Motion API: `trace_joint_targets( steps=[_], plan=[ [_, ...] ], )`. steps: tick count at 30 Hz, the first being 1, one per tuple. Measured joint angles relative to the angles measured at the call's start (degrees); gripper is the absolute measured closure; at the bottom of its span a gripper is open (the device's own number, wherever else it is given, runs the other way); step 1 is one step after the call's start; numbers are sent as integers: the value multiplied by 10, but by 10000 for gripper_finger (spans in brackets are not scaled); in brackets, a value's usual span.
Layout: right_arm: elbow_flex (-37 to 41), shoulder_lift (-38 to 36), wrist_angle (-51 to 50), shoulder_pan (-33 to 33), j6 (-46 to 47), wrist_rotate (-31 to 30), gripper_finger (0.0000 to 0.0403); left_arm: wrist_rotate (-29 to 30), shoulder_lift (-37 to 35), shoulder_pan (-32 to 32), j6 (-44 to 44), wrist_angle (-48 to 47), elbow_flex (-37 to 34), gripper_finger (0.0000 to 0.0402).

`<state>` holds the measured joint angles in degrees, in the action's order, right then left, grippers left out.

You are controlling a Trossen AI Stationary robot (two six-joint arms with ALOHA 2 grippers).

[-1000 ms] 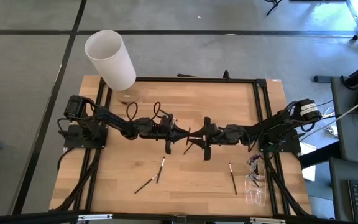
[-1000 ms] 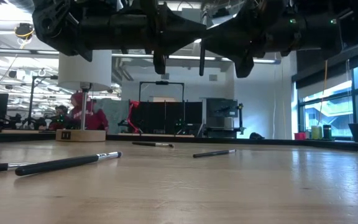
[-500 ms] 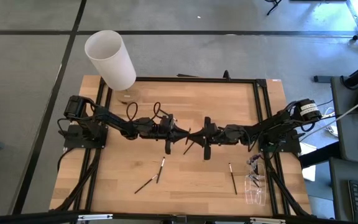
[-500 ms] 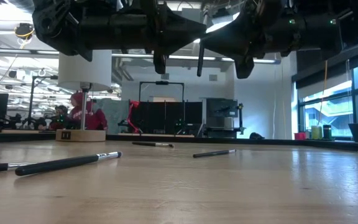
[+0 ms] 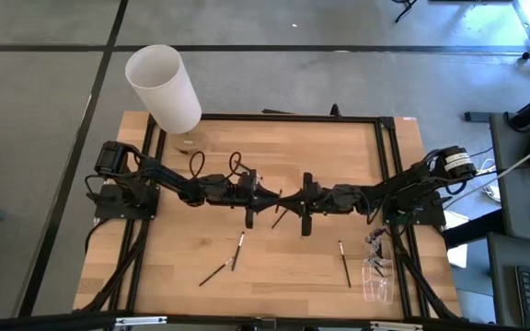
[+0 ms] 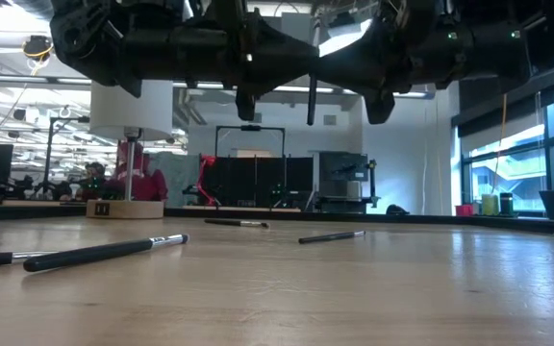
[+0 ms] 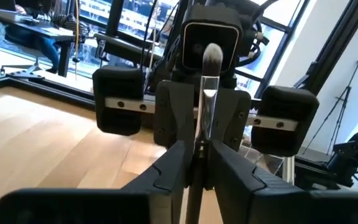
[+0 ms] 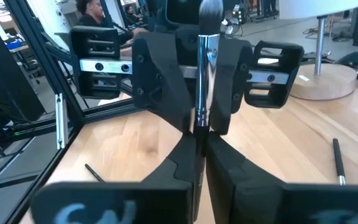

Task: Put items in baskets/containers
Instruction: Put the eyeshadow brush into the transparent organizer

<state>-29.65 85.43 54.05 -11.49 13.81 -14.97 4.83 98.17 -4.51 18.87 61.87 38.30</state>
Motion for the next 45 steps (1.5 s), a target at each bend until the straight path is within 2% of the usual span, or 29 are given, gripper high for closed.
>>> trace_joint_targets(
  steps=[3,8,12,16,22,28,36,40,45],
  plan=[
    [0,-16,-38,-3,11,-8,383,-22,-2,0,-1,-1,0,309],
    [-1,-83,-160,-28,17,-62,383,-67,-21,-1,-16,-2,0,264],
    [-37,-142,-302,-75,26,-74,383,-75,-41,-17,-55,-1,0,231],
    [-114,-168,-504,-142,43,-141,383,-74,-53,-42,-119,-10,0,215],
    [-285,-148,-868,-253,232,-200,382,-39,-56,-52,-156,-48,0,215],
    [-394,-107,-1095,-387,431,-215,382,-13,-57,-52,-156,-85,0,217],
    [-447,-69,-1235,-534,609,-195,382,9,-57,-51,-152,-90,0,217],
    [-423,-47,-1281,-584,705,-178,382,17,-57,-51,-151,-96,0,217],
    [-373,-26,-1277,-619,809,-145,381,17,-57,-51,-138,-95,0,217]
  ],
)
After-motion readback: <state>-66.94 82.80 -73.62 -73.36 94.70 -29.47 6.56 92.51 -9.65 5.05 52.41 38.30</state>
